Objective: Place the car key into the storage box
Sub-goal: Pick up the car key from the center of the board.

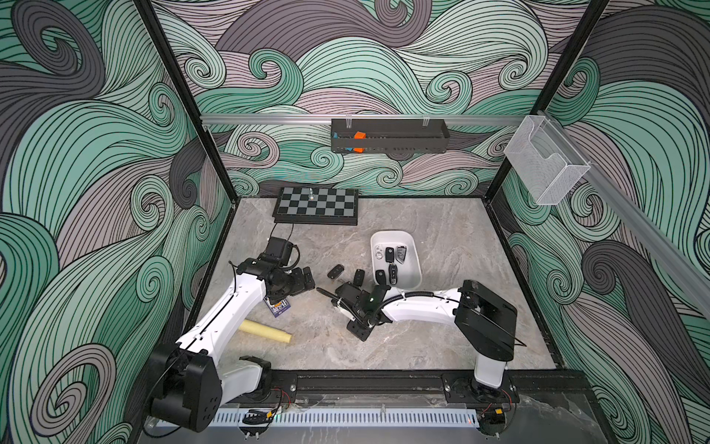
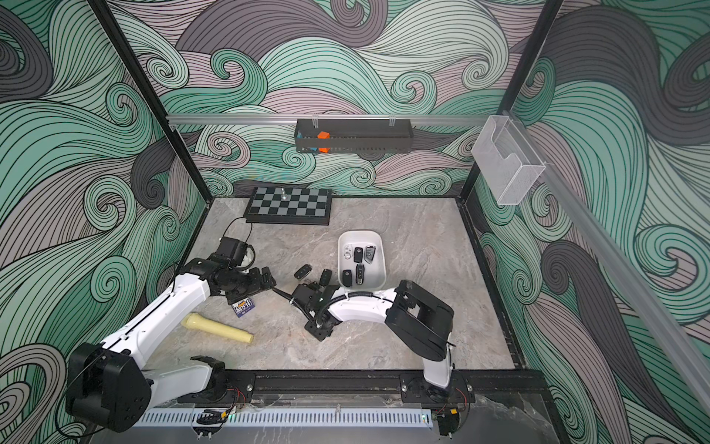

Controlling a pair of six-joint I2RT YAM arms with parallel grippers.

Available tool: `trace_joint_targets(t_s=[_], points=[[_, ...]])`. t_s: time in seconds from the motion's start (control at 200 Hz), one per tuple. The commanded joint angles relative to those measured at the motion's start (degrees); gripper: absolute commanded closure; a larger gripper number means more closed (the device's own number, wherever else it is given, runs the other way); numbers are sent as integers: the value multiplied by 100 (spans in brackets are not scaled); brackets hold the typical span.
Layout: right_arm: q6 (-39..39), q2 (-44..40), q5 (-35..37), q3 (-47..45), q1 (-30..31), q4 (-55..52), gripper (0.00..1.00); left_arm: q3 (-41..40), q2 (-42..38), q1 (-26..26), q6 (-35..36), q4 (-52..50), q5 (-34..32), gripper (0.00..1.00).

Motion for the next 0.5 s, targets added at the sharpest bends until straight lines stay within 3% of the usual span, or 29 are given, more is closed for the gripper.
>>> trace_joint_targets(t_s=[0.0,0.495], points=[[220,-407,-228,165,-47,-141,64,48,130,62,162,-90,69,3],[527,-1839,25,174,-907,-367,67,89,515,36,555,11,227,5]])
